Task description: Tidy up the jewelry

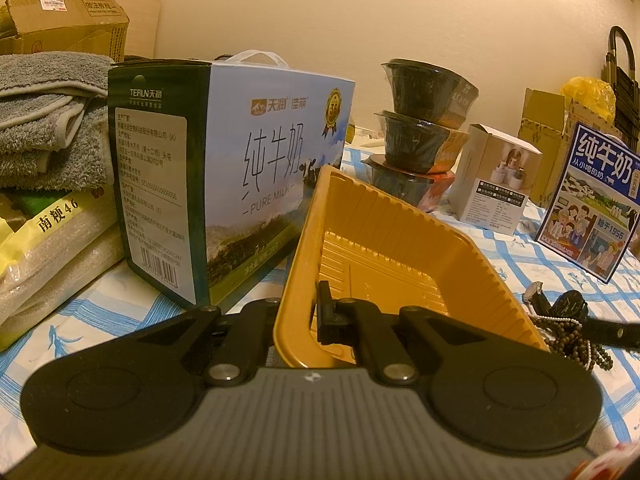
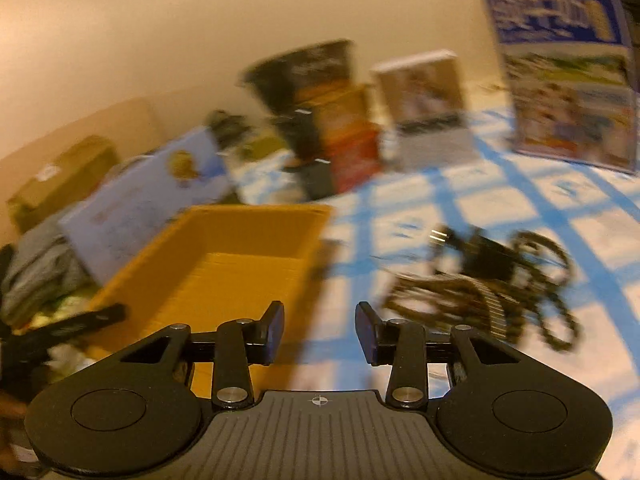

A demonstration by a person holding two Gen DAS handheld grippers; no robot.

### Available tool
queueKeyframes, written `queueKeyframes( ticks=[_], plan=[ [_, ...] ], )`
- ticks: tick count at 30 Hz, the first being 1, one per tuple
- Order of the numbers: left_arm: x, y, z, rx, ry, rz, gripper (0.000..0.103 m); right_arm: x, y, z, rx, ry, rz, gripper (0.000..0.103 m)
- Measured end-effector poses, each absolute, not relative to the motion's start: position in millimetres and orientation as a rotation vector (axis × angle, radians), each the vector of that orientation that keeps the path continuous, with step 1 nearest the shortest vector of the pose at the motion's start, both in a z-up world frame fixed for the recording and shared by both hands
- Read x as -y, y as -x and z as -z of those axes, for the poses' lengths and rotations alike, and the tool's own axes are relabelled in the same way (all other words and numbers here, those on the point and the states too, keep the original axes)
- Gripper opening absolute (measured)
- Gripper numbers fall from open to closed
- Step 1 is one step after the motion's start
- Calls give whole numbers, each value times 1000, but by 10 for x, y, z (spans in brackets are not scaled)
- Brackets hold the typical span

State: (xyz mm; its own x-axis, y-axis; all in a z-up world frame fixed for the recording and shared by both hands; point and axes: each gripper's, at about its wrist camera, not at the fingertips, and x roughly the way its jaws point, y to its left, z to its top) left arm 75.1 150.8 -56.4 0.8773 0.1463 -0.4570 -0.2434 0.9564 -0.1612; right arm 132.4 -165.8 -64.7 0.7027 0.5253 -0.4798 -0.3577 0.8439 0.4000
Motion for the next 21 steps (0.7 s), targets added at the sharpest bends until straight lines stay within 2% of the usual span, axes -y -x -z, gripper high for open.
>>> queueKeyframes(
  ticks=[11, 16, 21],
  plan=[
    [-1516, -743, 573, -458, 214, -207, 5, 1941, -1607, 1001, -724, -384, -386, 39],
    [-1519, -742, 578, -458, 215, -207, 5, 1948, -1742, 1084, -756, -469, -372, 32],
    [-1527, -739, 577, -457, 217, -207, 5, 1954, -1819, 1144, -769, -503, -340, 31]
  ],
)
